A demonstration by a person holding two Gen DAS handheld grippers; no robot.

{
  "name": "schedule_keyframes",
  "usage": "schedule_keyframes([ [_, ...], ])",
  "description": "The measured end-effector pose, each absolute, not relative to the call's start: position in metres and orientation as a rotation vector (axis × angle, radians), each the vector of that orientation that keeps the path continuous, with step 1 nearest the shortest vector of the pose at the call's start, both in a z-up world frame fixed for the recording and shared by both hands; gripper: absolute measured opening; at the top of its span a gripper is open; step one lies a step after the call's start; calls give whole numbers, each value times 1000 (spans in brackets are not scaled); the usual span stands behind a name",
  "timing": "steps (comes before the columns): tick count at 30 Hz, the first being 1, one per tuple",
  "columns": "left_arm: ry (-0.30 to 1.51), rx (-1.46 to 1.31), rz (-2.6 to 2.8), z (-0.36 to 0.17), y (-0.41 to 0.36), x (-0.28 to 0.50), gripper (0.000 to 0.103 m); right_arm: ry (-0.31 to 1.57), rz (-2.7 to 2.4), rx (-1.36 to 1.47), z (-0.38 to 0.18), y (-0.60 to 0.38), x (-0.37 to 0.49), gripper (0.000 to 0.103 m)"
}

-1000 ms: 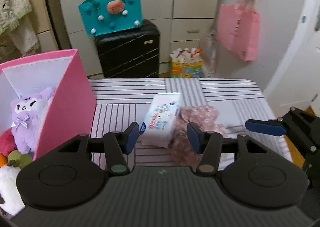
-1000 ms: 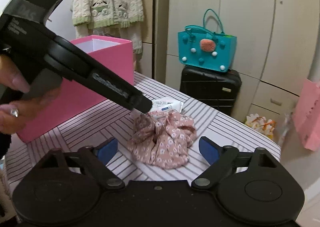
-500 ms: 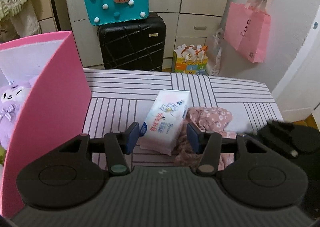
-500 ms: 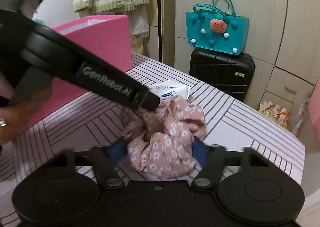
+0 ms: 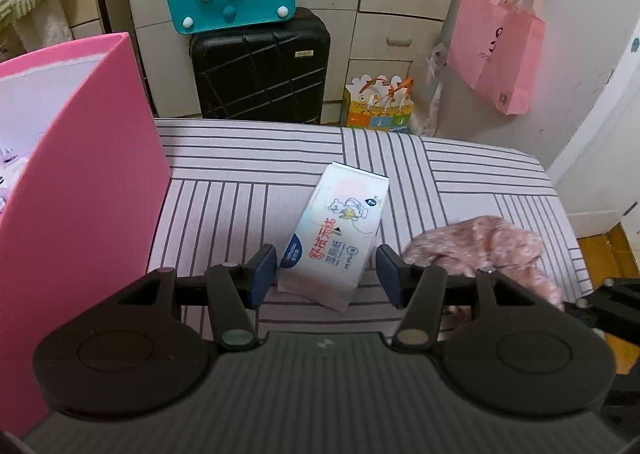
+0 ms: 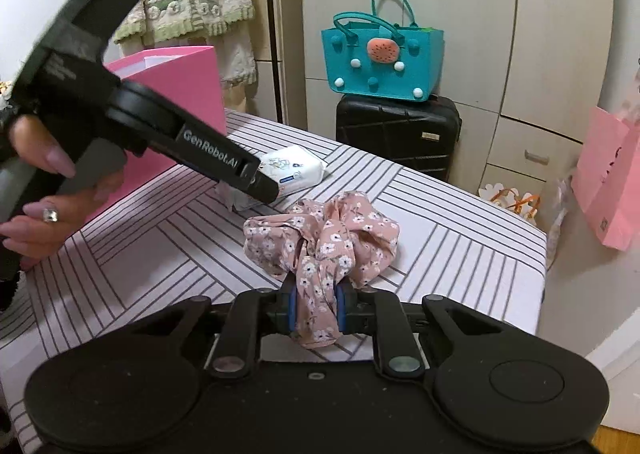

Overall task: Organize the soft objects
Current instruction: 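Close the left tool on the wipes pack while the right tool grasps the floral scrunchie, then lift the wipes pack with the left tool and scrunchie with the right tool over the box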

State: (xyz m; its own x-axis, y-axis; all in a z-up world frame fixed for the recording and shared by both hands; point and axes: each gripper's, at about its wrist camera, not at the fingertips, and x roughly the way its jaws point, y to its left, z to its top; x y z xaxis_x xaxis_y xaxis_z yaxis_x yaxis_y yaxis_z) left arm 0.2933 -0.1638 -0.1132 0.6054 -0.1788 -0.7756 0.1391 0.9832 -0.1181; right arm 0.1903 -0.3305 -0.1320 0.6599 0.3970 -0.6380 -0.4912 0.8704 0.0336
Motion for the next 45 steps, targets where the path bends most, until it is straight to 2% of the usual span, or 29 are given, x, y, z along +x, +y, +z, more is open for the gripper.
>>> schedule_keyframes([
  [9,871,-58,-167,-117,-162,294,58,693,506,-113,-133,-334,196,21],
  [10,867,-48,-168,-118,-162,293,55,692,509,-108,-133,-334,195,21],
  [11,861,-33,-168,-119,-164,291,47,689,511,-107,-132,-334,195,21],
  [17,847,-37,-180,-117,-166,279,41,687,523,-105,-130,-333,191,21],
  [27,960,-66,-294,-109,-174,246,42,728,517,-151,-129,-331,179,22],
  [30,940,-38,-296,-111,-182,246,46,735,506,-163,-129,-331,179,22],
  [32,921,-17,-289,-113,-185,246,52,738,507,-157,-129,-332,179,22],
  [36,874,16,-290,-117,-189,250,52,740,504,-149,-131,-334,178,22],
  [37,862,24,-290,-118,-190,250,50,742,501,-145,-132,-334,179,22],
  [38,855,31,-291,-118,-191,249,41,743,499,-138,-133,-335,178,22],
  [39,849,39,-288,-119,-192,248,39,744,497,-131,-133,-336,178,22],
  [45,874,-26,-334,-114,-181,246,39,738,468,-105,-130,-339,175,22],
])
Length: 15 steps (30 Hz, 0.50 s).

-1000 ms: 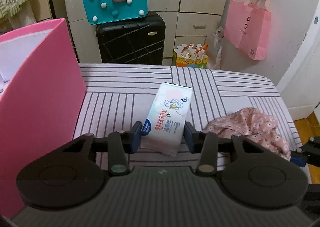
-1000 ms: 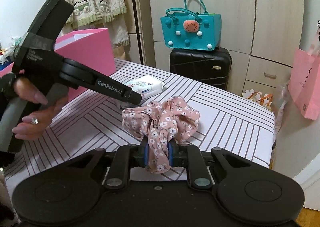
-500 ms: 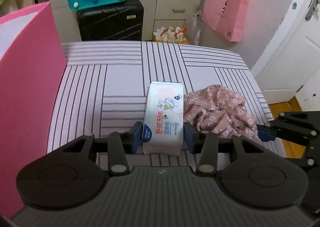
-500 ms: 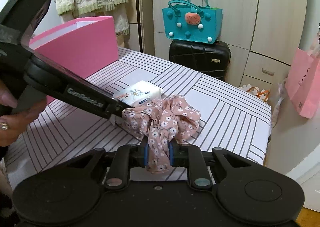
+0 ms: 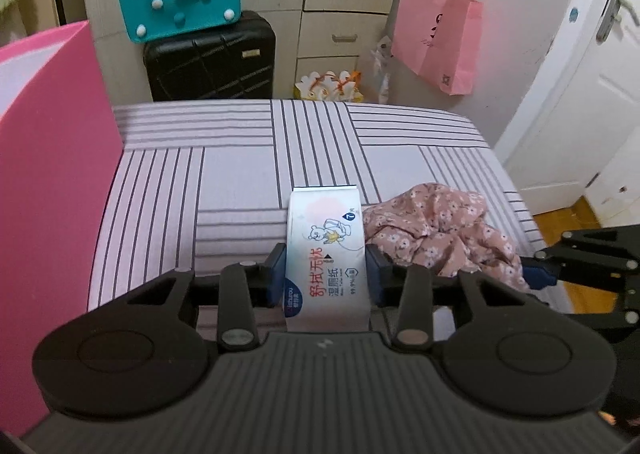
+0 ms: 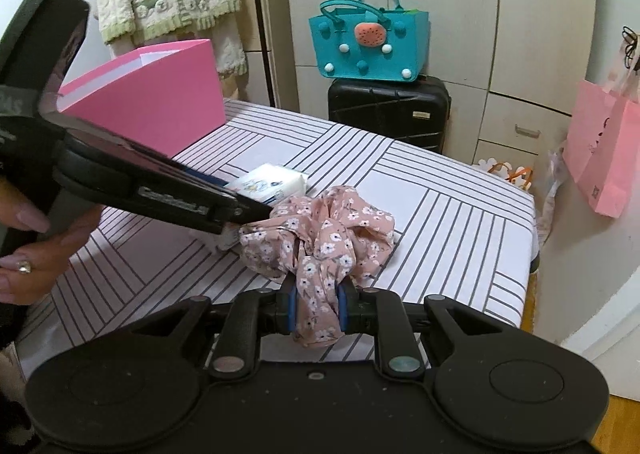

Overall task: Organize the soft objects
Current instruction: 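Lift the wipes pack with the left tool and scrunchie with the right tool over the box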

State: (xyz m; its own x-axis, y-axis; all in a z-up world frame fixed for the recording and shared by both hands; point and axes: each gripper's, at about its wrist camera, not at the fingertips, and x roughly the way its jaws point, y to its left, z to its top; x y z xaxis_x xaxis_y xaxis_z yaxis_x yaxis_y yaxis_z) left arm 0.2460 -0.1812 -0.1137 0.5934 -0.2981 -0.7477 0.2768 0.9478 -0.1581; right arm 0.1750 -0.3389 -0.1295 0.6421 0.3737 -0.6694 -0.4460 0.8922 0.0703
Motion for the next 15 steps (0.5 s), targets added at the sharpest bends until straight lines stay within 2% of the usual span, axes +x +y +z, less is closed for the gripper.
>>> schedule_keyframes([
  [15,902,-20,-411,-73,-145,197,39,793,421,-73,-101,-324,141,21],
])
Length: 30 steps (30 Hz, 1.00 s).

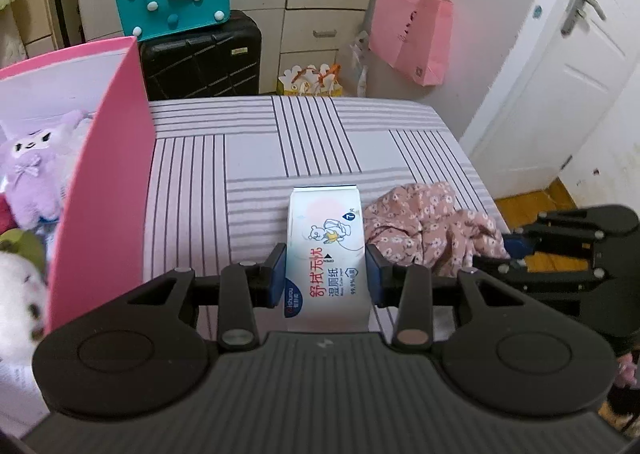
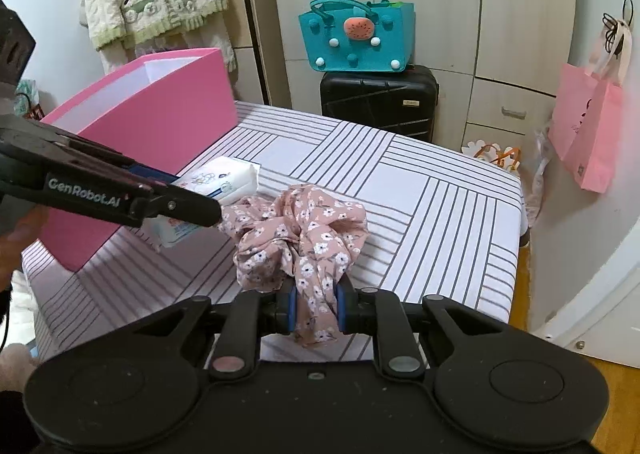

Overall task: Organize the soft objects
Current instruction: 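Lift the wipes pack with the left tool and scrunchie with the right tool over the box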

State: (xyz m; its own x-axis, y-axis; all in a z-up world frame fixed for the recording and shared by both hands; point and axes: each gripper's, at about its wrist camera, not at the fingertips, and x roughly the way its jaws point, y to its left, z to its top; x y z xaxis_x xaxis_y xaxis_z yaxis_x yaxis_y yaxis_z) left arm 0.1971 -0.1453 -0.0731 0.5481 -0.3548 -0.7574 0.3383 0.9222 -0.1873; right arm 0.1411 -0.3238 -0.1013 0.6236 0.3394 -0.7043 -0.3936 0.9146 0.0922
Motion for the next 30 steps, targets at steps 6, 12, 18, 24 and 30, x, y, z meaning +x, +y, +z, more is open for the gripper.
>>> schedule_keyframes([
  [6,909,2,-471,-51,-129,175,39,776,473,-117,-71,-306,112,21],
  [12,895,63,-516,-19,-105,151,39,778,558,-183,-36,-287,90,21],
  [18,895,122,-542,0,-89,123,39,821,647,-168,-14,-266,80,21],
  [24,884,103,-560,11,-64,104,39,819,732,-132,0,-243,71,21],
  [30,852,56,-544,23,-25,100,39,779,772,-141,15,-215,72,21],
])
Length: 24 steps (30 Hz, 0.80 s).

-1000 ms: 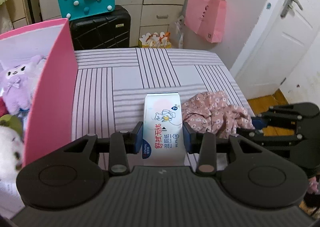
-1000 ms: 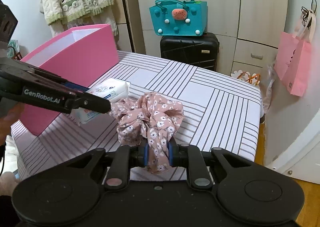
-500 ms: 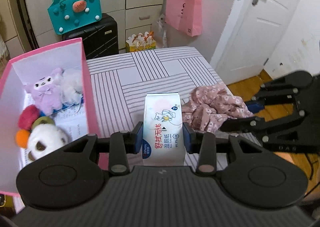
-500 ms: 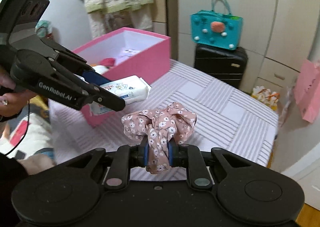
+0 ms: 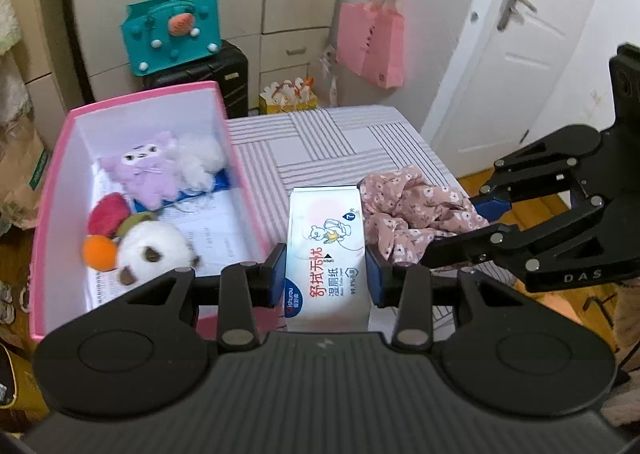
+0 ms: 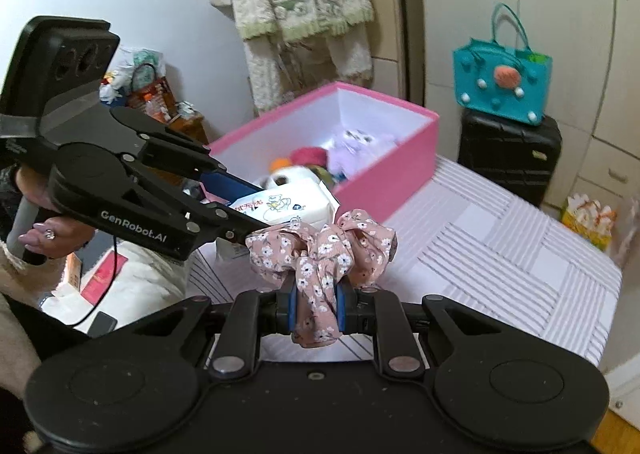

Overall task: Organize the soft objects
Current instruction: 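Lift the wipes pack with the left tool and scrunchie with the right tool over the box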

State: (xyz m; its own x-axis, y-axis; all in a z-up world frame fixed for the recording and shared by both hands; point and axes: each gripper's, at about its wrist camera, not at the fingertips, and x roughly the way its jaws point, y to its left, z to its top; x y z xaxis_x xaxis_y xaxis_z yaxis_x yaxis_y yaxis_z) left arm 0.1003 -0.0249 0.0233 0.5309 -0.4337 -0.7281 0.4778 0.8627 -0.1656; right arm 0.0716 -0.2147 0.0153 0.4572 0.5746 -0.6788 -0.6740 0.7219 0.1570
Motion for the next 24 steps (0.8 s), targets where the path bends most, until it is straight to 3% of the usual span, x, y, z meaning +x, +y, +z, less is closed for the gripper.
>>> schedule_keyframes([
  [11,774,-65,-483,30,50,117,39,690,814,-180,39,-156,100,21],
  [24,786,-103,-368,1,112,176,39,797,704,-472,-3,-73,176,21],
])
